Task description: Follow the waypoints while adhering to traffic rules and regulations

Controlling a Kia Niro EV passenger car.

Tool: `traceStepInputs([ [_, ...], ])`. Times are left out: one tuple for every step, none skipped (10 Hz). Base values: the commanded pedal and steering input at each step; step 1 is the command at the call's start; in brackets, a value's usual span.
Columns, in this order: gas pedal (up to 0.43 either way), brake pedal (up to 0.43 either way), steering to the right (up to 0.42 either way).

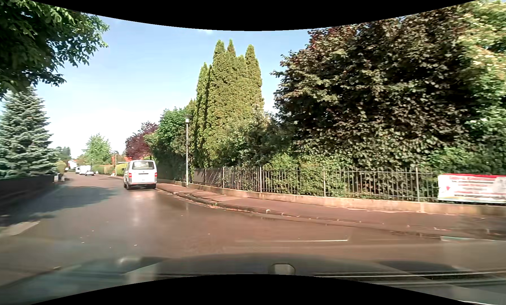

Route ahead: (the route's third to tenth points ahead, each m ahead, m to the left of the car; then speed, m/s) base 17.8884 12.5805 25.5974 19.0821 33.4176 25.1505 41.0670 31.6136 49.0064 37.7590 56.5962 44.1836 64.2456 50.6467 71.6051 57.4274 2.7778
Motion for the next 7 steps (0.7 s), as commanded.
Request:
traceStepInputs([
  [0.067,0.0,-0.575],
  [0.067,0.0,-0.565],
  [0.067,0.0,-0.556],
  [0.067,0.0,-0.54],
  [0.067,0.0,-0.53],
  [0.067,0.0,-0.523],
  [0.067,0.0,-0.513],
])
